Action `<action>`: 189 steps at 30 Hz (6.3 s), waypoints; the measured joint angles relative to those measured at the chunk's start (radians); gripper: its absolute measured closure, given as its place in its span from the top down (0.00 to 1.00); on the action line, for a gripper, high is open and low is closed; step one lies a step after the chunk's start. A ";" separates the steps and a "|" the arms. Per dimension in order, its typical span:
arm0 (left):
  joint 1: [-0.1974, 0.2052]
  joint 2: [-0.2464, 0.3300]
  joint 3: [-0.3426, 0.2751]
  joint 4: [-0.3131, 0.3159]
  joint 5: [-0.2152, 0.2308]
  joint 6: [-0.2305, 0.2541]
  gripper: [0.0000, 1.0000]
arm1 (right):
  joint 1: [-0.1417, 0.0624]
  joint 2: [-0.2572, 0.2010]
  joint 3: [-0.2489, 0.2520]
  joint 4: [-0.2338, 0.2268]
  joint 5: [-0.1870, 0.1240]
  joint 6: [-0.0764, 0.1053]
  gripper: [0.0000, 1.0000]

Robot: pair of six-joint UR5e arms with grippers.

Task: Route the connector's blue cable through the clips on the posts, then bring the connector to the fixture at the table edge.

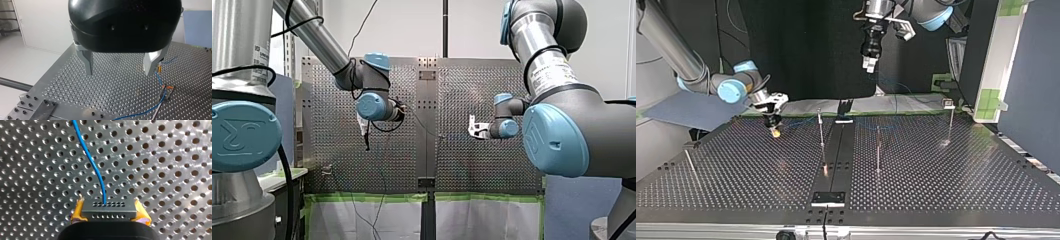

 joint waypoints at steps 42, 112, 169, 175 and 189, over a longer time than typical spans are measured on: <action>0.005 0.003 -0.040 0.012 -0.002 0.007 1.00 | -0.150 -0.258 0.039 0.089 0.143 0.014 0.00; 0.020 0.004 -0.039 -0.009 -0.040 0.006 1.00 | -0.309 -0.346 0.162 0.067 0.267 -0.095 0.00; 0.038 0.003 -0.040 -0.041 -0.071 0.023 1.00 | -0.361 -0.256 0.063 0.069 -0.113 -0.134 0.00; 0.038 0.003 -0.040 -0.044 -0.071 0.026 1.00 | -0.369 -0.256 0.063 0.072 -0.143 -0.134 0.00; 0.039 0.003 -0.040 -0.048 -0.073 0.029 1.00 | -0.393 -0.257 0.063 0.068 -0.207 -0.128 0.00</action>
